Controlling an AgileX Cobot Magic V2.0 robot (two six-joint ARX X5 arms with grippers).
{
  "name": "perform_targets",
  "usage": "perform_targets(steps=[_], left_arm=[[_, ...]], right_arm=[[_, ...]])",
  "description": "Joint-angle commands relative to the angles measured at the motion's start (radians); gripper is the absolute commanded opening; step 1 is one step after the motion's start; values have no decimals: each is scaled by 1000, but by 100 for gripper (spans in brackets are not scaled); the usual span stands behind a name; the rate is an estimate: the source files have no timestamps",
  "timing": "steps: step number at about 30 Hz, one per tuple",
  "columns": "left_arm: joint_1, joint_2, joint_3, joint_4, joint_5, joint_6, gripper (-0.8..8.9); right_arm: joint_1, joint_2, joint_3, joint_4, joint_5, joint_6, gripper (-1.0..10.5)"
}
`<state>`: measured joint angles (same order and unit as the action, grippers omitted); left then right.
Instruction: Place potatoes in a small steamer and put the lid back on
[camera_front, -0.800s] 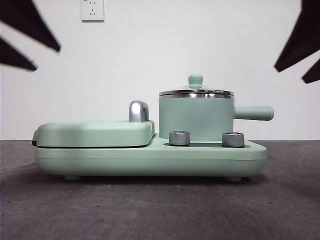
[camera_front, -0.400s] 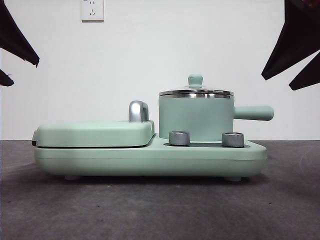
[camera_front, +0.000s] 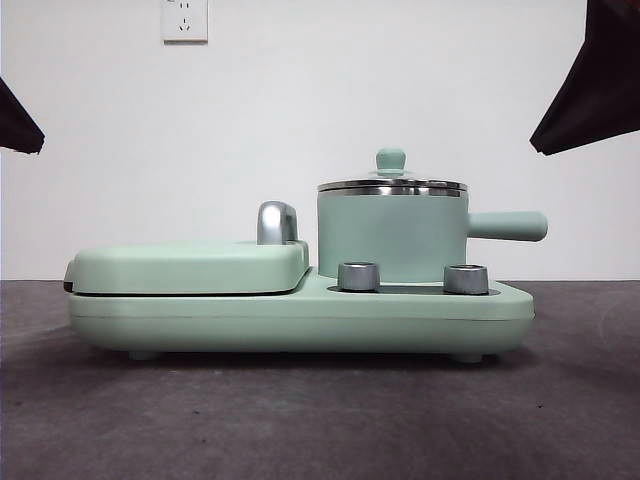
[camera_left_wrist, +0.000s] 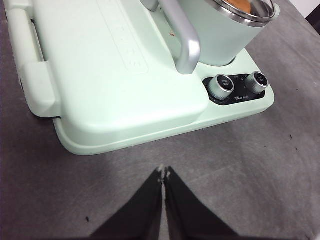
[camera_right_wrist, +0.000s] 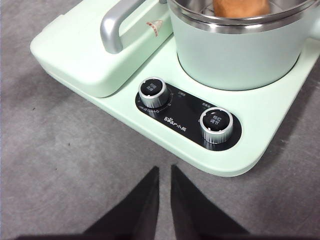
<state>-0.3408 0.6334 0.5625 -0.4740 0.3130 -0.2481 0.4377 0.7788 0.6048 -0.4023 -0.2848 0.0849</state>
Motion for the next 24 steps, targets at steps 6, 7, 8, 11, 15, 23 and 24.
perform_targets(steps=[6,7,8,11,15,23,24], left_arm=[[-3,-9,5,9,-1,22,6],[4,-31,2,0,-9,95,6],[12,-56,-9,2,-9,134,6],[63,-174,-106,103,-20,207,6],[136,-366,-280,238,-167,203,6],[251,-616,-500,272,-348,153,6],[259,-635,-517,275,-348,153,6]], right_arm=[[5,4,5,13,0,10,33],[5,4,5,13,0,10,33],[5,4,5,13,0,10,33],[5,4,5,13,0,9,33],[5,4,5,13,0,9,33],[5,4,5,13,0,9,33],[5,4,5,13,0,9,33]])
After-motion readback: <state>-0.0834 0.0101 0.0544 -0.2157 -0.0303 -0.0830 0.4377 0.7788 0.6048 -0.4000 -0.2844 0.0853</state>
